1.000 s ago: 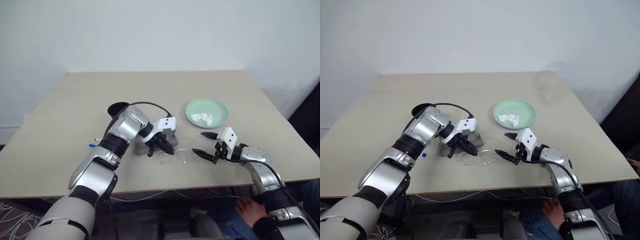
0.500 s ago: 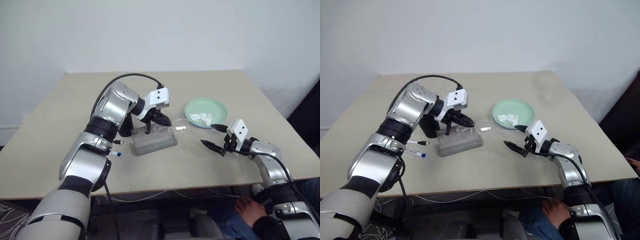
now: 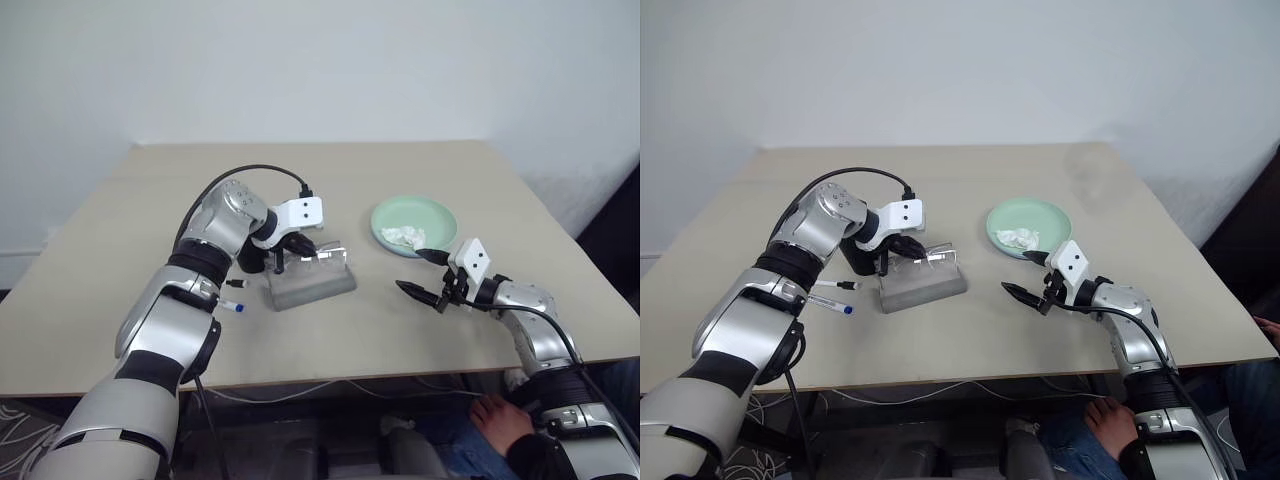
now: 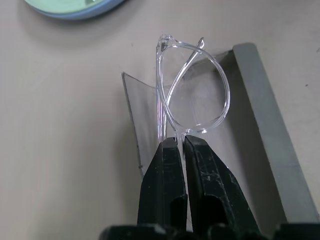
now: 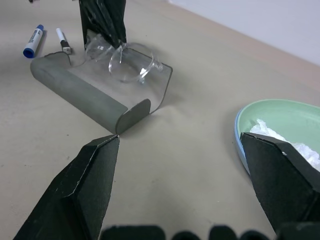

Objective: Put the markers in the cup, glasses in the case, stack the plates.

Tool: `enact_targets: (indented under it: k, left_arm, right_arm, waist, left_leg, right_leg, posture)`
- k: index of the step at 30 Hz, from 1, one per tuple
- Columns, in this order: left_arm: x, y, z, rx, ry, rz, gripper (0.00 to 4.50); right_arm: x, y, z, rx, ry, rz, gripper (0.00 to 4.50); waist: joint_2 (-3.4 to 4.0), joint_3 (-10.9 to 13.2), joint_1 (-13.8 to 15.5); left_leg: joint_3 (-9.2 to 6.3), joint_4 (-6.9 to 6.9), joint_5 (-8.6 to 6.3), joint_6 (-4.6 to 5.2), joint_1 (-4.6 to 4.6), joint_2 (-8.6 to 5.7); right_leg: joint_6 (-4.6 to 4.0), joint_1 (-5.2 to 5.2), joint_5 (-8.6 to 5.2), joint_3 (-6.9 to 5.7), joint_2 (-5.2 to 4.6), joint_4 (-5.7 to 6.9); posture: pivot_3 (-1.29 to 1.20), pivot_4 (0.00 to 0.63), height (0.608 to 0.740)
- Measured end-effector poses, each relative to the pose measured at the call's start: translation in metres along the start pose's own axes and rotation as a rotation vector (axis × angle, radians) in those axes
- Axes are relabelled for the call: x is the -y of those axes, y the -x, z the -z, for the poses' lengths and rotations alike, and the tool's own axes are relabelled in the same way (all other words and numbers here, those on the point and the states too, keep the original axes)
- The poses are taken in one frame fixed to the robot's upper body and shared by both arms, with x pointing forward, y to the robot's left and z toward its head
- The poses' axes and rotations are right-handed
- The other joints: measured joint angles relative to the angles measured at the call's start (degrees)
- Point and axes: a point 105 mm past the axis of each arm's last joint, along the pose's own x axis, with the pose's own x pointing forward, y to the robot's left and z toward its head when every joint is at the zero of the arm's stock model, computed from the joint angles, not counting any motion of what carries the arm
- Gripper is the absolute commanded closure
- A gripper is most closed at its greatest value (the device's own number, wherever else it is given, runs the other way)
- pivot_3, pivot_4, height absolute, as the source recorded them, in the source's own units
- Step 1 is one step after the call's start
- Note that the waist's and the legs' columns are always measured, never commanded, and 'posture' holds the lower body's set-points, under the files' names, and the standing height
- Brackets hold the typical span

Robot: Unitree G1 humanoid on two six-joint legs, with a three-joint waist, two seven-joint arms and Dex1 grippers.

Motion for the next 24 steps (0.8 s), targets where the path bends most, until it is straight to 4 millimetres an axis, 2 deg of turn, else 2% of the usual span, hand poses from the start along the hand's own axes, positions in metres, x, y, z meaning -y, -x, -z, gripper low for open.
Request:
enact_targets:
  k: [11, 24]
  left_arm:
    - [0.019, -0.018, 0.016, -0.032, 0.023, 0.061, 4.41]
    - [0.036, -0.018, 0.010, -0.018, 0.010, 0.137, 4.41]
  right_arm:
    - [-0.001, 0.000, -0.001, 0.002, 0.000, -0.003, 0.30]
    - [-0.004, -0.004, 0.000, 0.010, -0.009, -0.009, 0.30]
  waist:
    - [0.00, 0.0, 0.0]
    - [0.01, 0.0, 0.0]
  left_leg:
    - [0.00, 0.03, 0.00, 0.00, 0.00, 0.01]
    - [0.01, 0.05, -0.01, 0.02, 0.00, 0.01]
  right_leg:
    - [0.02, 0.00, 0.02, 0.00, 0.00, 0.01]
    - [0.03, 0.01, 0.02, 0.02, 0.00, 0.02]
  posture:
    - [0.00, 0.000, 0.720]
    - [0.00, 0.000, 0.720]
